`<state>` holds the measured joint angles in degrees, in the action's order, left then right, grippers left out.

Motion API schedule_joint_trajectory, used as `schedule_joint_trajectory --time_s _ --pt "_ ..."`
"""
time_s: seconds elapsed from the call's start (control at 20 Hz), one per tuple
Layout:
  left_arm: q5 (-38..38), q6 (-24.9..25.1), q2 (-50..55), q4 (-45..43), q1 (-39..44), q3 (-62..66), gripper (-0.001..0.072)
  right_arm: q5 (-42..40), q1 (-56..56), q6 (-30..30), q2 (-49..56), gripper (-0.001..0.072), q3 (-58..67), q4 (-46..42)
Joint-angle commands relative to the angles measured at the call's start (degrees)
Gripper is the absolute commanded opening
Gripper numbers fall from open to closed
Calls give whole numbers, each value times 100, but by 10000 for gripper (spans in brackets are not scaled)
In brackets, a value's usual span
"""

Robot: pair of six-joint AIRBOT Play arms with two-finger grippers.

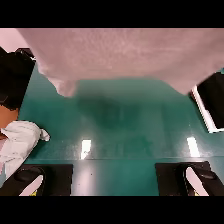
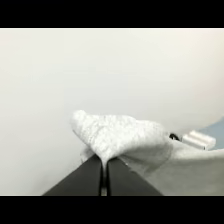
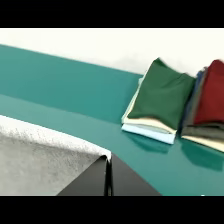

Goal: Fold the shirts.

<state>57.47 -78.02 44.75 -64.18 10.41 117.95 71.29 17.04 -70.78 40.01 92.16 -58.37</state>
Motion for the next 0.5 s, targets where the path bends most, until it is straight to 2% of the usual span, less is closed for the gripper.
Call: schedule_joint_trajectory --time_s 0.0,0.1,0.25,0.35,0.45 --pt "-245 7 -20 -31 0 79 20 417 315 -133 -7 12 385 -17" --pt "-118 11 297 -61 0 79 20 686 238 -313 260 12 376 -13" --pt "573 7 1185 -417 0 79 21 1342 -120 -684 960 12 372 -160" --pt "1082 4 2041 -616 0 39 21 1484 -542 -992 1427 12 116 -634" --pt "1228 2 2844 -616 0 -302 21 1493 -905 -1248 1812 12 -439 -1167"
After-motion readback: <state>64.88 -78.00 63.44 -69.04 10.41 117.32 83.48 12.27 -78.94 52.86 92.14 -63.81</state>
